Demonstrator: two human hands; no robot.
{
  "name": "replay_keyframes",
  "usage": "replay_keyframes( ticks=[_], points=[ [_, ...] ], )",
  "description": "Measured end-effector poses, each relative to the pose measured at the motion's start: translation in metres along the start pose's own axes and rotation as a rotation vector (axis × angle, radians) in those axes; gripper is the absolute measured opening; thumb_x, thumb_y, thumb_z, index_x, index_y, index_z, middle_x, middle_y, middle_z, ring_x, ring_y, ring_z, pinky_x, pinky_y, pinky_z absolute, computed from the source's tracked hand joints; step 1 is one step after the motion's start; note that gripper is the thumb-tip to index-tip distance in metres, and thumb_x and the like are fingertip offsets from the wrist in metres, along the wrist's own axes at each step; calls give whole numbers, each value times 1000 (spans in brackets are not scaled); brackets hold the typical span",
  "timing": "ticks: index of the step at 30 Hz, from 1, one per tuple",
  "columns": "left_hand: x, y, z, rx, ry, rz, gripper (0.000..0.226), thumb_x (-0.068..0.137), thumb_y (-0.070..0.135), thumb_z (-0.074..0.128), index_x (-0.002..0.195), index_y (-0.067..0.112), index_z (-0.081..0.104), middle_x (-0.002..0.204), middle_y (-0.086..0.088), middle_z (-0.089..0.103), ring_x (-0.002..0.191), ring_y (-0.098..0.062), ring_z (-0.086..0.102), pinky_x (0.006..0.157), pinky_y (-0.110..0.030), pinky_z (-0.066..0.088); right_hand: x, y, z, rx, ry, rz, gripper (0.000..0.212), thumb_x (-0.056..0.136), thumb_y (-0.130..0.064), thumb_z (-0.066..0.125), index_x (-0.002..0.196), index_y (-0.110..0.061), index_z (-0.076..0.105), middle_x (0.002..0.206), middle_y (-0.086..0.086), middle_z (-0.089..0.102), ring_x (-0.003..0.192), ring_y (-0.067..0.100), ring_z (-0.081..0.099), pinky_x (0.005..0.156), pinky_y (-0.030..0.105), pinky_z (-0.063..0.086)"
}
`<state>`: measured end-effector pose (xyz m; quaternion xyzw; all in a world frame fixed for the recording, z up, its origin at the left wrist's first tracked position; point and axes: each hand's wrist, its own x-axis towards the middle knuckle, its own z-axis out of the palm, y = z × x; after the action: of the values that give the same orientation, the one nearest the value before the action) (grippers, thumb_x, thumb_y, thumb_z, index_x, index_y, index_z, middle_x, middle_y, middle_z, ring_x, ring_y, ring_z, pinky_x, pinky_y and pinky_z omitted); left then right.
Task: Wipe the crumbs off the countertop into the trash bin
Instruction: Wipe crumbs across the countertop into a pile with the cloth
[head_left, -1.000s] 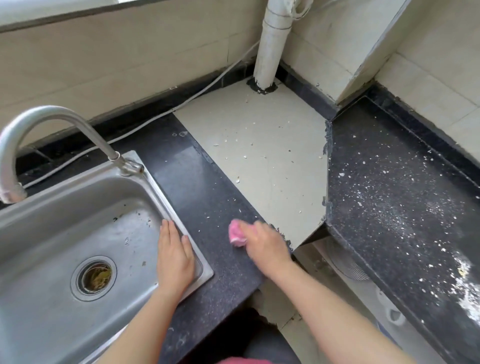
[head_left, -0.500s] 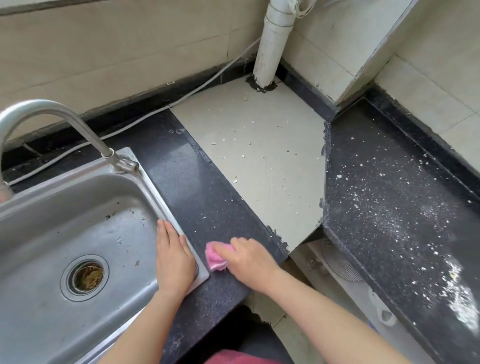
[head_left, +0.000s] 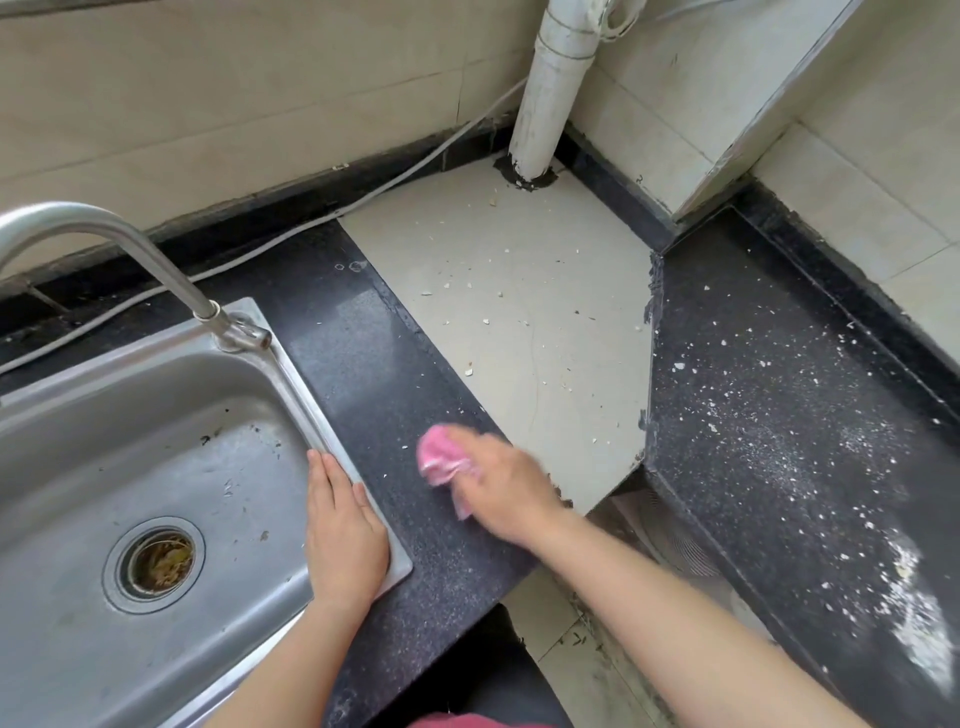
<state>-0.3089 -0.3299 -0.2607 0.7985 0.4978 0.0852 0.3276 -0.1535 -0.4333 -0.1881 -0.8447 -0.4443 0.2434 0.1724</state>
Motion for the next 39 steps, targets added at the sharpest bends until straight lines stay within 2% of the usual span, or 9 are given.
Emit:
replay_keyframes(
  ticks=[7, 14, 19, 23, 26, 30, 34, 36, 39],
  points=[
    [-1, -5, -12, -11, 0, 27, 55, 100, 16, 35, 149, 1, 18, 159, -10, 12, 147, -21, 11, 119, -28, 5, 25, -28, 41, -197, -106, -169, 51, 94, -28, 48, 143, -33, 39, 106, 12, 62, 98, 36, 62, 77, 43, 49],
    [7, 0, -20, -19, 23, -18, 44, 100, 17, 39, 141, 2, 41, 153, -12, 33, 140, -25, 31, 114, -33, 23, 79, 16, -21, -326, 207, 302, 48, 95, -18, 45, 141, -26, 36, 108, 12, 65, 96, 33, 64, 79, 38, 47],
    [30, 4, -36, -5, 114, -60, 32, 96, 16, 50, 85, 1, 75, 112, -14, 64, 104, -32, 61, 79, -43, 50, 63, -44, 14, -63, -19, -92, 47, 89, -21, 45, 134, -31, 45, 102, 16, 68, 91, 38, 64, 77, 42, 51],
    [30, 6, -41, 15, 135, -56, 30, 95, 17, 53, 81, 3, 77, 108, -10, 67, 102, -29, 63, 76, -40, 49, 47, -47, 42, -81, -178, -150, 45, 90, -26, 47, 134, -36, 44, 103, 14, 68, 93, 39, 64, 74, 41, 50],
    [30, 7, -40, 2, 161, -61, 31, 94, 17, 54, 79, 4, 77, 103, -7, 68, 98, -26, 63, 73, -36, 48, 68, -17, 21, -370, -52, -105, 47, 92, -30, 51, 137, -32, 37, 100, 12, 68, 89, 34, 68, 69, 38, 51],
    [33, 9, -41, 0, 175, -96, 32, 94, 18, 54, 77, 5, 77, 96, -2, 68, 93, -22, 62, 69, -29, 41, 102, 2, -20, -262, 198, 175, 45, 93, -22, 47, 138, -26, 41, 99, 12, 70, 88, 34, 66, 65, 34, 39],
    [48, 13, -44, -10, 192, -167, 38, 94, 19, 53, 64, 1, 67, 72, -2, 54, 82, -29, 56, 64, -32, 33, 86, -29, 8, -128, -65, -155, 53, 90, -25, 47, 141, -36, 38, 101, 16, 68, 91, 37, 65, 75, 40, 49],
    [59, 19, -44, -47, 210, -181, 25, 94, 19, 53, 76, 3, 62, 83, -4, 54, 91, -29, 53, 71, -35, 35, 81, -36, 23, -215, -211, -298, 53, 91, -26, 47, 143, -37, 36, 104, 15, 64, 92, 38, 64, 73, 42, 48],
    [76, 28, -39, -6, 228, -178, 29, 94, 16, 52, 117, -2, 54, 122, -20, 51, 119, -35, 42, 100, -41, 32, 106, -9, 8, -288, -74, -212, 48, 94, -25, 45, 141, -37, 37, 102, 11, 62, 89, 34, 65, 68, 40, 49]
  ],
)
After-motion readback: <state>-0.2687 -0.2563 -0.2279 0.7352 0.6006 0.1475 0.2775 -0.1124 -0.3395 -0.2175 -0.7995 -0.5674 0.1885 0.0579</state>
